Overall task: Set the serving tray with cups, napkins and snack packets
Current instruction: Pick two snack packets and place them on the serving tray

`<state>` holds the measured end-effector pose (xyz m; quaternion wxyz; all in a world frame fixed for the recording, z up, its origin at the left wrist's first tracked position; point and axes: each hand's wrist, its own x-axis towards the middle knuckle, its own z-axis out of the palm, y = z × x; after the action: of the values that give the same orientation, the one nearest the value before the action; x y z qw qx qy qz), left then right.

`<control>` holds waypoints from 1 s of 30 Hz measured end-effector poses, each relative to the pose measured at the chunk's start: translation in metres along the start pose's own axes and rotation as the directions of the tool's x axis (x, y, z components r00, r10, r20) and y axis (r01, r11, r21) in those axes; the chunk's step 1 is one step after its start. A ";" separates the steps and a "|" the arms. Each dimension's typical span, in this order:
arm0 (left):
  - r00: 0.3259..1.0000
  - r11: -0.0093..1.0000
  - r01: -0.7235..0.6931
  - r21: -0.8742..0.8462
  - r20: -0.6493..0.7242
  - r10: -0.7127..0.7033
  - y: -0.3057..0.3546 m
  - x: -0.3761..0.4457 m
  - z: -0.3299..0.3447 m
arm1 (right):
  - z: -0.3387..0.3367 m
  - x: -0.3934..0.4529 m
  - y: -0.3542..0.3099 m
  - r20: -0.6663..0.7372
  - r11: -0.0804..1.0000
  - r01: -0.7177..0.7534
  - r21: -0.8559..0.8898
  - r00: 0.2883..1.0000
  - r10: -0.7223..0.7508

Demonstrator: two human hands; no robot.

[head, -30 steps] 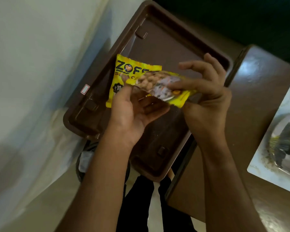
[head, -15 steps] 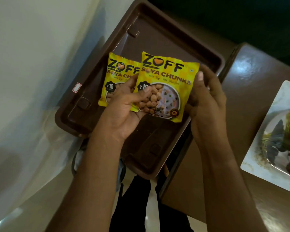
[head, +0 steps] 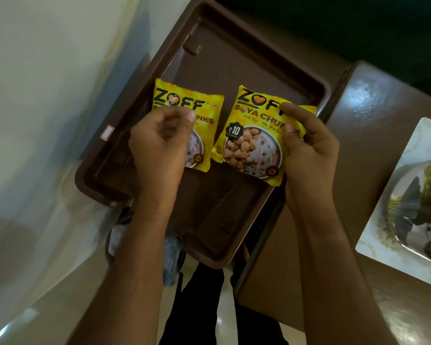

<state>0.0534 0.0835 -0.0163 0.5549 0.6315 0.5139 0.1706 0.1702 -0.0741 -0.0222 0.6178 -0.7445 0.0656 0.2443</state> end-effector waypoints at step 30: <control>0.948 0.956 0.292 0.009 0.131 -0.291 -0.013 0.025 -0.030 | -0.003 0.001 0.004 0.191 0.996 0.086 -0.033 0.978 -0.078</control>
<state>0.0335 0.1181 -0.0266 0.6096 0.5558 0.5632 0.0477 0.1701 -0.0780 -0.0258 0.6154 -0.7325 -0.0292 0.2897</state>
